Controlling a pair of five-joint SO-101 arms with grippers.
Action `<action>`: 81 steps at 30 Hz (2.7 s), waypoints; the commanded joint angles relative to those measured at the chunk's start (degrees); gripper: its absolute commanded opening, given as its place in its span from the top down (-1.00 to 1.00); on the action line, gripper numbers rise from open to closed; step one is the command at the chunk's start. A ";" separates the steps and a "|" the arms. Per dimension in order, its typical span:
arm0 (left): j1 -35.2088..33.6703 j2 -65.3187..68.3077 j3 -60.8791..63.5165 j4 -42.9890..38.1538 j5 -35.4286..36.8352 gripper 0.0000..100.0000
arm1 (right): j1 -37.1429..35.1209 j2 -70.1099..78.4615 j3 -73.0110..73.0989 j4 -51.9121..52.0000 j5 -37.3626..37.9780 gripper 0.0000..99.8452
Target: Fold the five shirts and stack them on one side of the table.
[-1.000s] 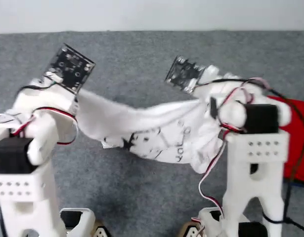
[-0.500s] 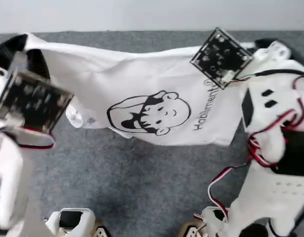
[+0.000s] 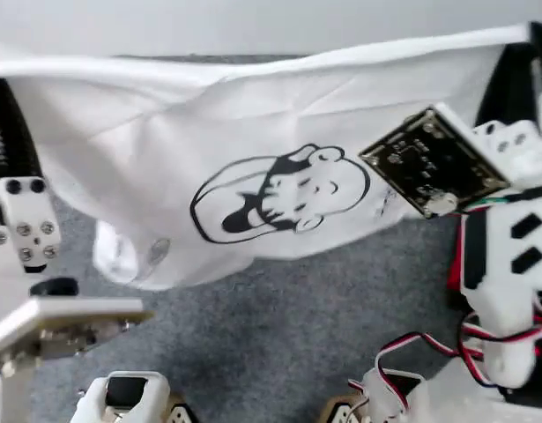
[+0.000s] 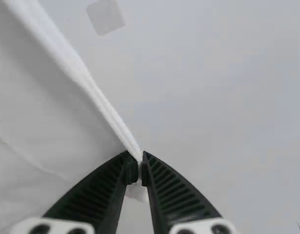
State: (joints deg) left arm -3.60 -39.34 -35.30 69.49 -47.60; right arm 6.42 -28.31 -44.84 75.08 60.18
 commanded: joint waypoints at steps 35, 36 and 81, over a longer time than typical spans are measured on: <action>-3.16 0.79 47.52 -14.42 -0.62 0.97 | -1.27 2.59 44.40 -5.85 0.35 0.97; -3.16 0.79 51.38 -19.25 -0.62 0.97 | -1.27 3.91 46.86 -9.80 0.35 0.97; 0.09 22.59 46.99 11.60 -0.62 0.97 | -2.07 19.47 53.80 -6.20 5.01 0.97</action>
State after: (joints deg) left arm -3.96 -13.23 14.46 72.84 -47.69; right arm 4.13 -4.57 9.41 60.92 65.01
